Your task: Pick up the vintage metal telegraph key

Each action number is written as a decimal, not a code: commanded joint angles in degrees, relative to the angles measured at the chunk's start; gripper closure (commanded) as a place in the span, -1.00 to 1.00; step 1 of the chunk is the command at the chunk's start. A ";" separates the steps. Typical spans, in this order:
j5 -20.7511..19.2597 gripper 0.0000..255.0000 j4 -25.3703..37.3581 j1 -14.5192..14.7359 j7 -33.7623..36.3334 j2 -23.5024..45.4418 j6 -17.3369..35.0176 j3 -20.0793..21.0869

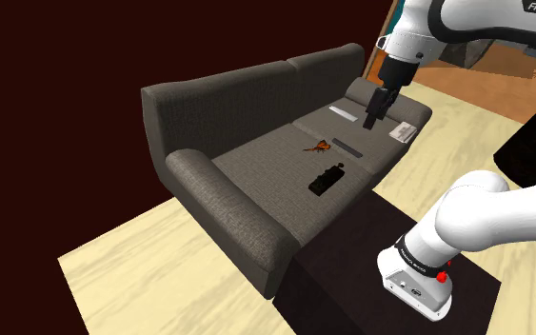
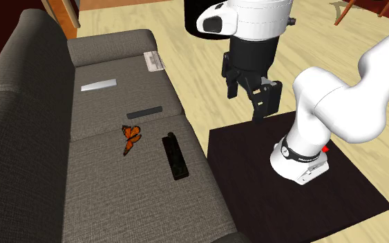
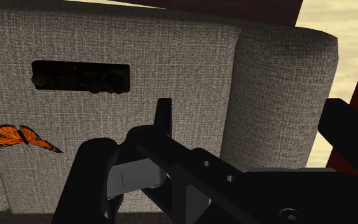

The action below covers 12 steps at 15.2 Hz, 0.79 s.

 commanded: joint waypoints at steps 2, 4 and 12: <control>-0.73 -1.00 -1.40 0.00 -1.65 0.34 1.57 -0.78; -2.19 -1.00 -3.97 -0.03 -4.90 1.32 4.82 -2.36; -7.87 -1.00 -11.07 -0.38 -17.51 9.72 19.47 -9.05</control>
